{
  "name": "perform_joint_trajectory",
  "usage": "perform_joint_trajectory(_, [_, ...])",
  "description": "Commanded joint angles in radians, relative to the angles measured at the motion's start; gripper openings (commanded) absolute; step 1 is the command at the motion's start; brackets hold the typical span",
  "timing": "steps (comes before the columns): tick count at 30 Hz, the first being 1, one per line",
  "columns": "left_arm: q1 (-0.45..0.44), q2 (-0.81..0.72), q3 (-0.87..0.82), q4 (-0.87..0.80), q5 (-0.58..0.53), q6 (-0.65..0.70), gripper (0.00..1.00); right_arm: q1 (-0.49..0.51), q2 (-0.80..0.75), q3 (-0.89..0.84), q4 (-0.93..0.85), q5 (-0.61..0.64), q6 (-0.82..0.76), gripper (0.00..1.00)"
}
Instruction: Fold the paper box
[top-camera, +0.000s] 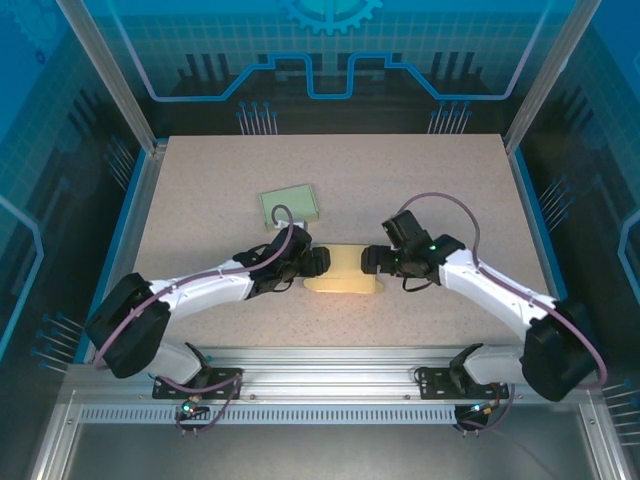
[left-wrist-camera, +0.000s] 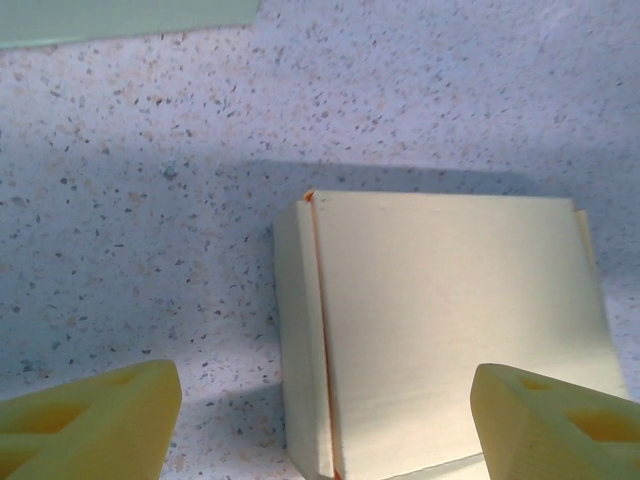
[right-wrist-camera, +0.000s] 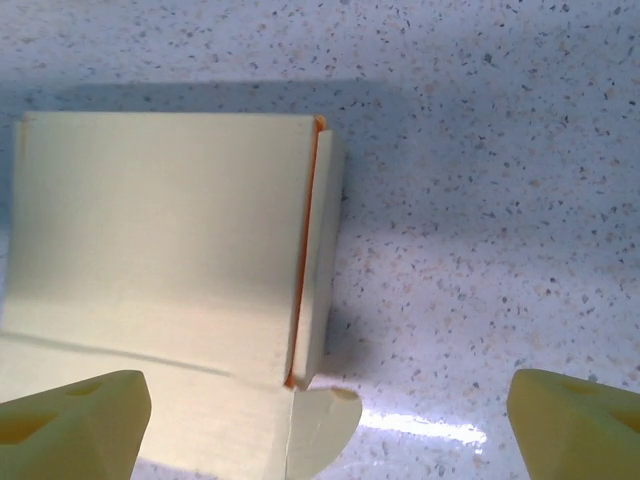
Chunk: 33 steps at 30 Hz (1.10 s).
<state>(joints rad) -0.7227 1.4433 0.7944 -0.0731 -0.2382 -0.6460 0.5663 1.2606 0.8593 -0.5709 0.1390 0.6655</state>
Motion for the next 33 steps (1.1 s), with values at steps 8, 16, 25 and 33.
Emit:
perform_joint_trajectory(8, [0.026,-0.032,-0.003,-0.028,0.002,0.032,0.77,-0.072,-0.192,-0.165,0.123,-0.183,0.07,1.0])
perform_joint_trajectory(16, [0.086,0.023,-0.021,0.022,0.144,0.028,0.72,-0.153,-0.152,-0.232,0.323,-0.363,0.078,1.0])
perform_joint_trajectory(25, [0.141,0.198,0.022,0.132,0.302,0.013,0.6,-0.203,0.023,-0.229,0.429,-0.447,0.062,1.0])
perform_joint_trajectory(33, [0.179,0.231,-0.028,0.204,0.343,-0.045,0.42,-0.232,0.087,-0.297,0.57,-0.532,0.104,0.98])
